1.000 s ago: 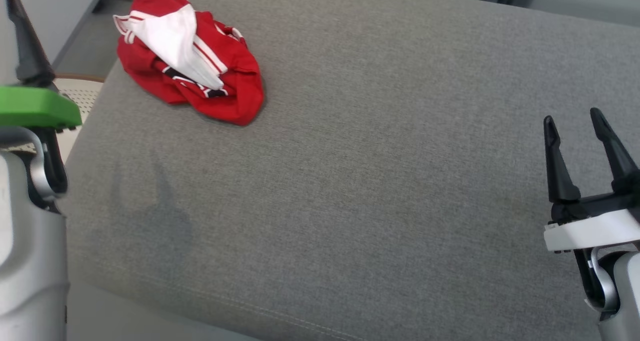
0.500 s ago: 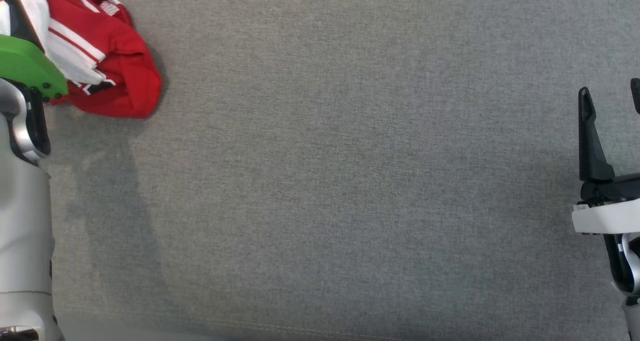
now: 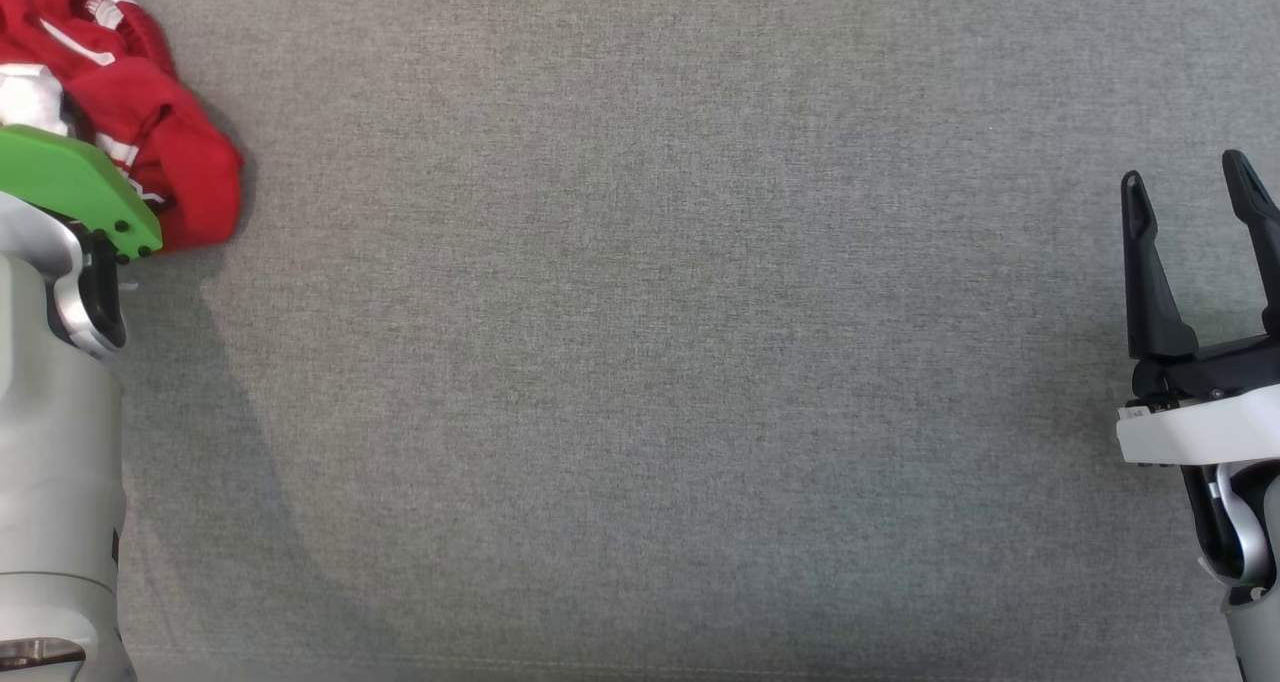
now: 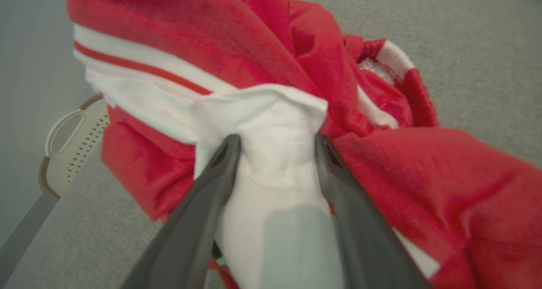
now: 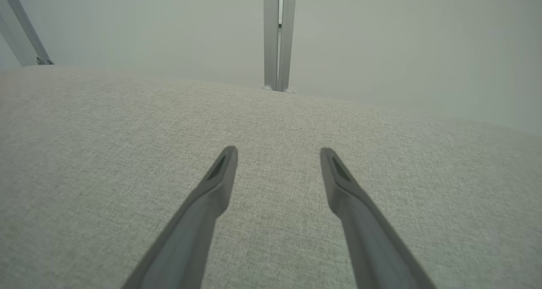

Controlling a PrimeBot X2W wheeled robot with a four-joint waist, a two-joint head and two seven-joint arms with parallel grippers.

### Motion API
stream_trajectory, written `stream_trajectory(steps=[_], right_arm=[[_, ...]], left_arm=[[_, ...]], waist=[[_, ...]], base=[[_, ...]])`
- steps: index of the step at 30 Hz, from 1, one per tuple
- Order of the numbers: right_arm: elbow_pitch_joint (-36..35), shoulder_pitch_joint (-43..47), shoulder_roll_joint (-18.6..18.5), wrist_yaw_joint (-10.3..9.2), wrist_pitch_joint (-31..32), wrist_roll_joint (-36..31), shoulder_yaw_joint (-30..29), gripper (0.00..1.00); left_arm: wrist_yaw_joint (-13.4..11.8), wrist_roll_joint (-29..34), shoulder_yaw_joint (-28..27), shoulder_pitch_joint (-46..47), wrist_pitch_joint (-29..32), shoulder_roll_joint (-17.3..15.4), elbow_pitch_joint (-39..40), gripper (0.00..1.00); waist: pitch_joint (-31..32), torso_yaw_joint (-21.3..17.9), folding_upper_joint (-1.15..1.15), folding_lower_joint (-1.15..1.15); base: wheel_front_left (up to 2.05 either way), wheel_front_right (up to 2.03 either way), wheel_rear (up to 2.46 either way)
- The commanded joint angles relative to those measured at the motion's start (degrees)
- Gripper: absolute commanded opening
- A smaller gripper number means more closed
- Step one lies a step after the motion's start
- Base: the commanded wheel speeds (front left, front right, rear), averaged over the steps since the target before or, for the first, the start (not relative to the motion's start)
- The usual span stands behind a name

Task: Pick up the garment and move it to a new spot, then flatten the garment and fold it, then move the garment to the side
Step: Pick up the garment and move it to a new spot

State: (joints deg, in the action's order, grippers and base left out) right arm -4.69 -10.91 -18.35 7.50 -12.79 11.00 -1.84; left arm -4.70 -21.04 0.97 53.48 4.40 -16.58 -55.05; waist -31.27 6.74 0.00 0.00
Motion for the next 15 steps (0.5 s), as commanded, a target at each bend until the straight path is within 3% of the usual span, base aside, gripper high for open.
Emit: stream_trajectory(steps=[1,11,15], right_arm=[[0.38,-0.68,0.04,-0.02,-0.53,0.57,0.07,1.0],[3.5,0.25,2.27,-0.02,-1.64,0.88,0.96,1.0],[5.17,0.76,3.9,-0.02,-2.01,0.92,1.24,1.0]], left_arm=[[0.39,-0.01,0.35,-0.73,-0.51,0.41,-1.38,0.0],[0.97,3.3,2.49,3.65,-14.14,-2.62,3.46,0.0],[0.93,5.61,4.43,6.12,-16.25,-3.38,8.5,0.0]], waist=[[0.62,-0.32,0.0,0.0],[6.51,-1.04,0.0,0.0],[9.59,-2.1,0.0,0.0]], base=[[0.0,0.0,0.0],[0.0,0.0,0.0],[0.0,0.0,0.0]])
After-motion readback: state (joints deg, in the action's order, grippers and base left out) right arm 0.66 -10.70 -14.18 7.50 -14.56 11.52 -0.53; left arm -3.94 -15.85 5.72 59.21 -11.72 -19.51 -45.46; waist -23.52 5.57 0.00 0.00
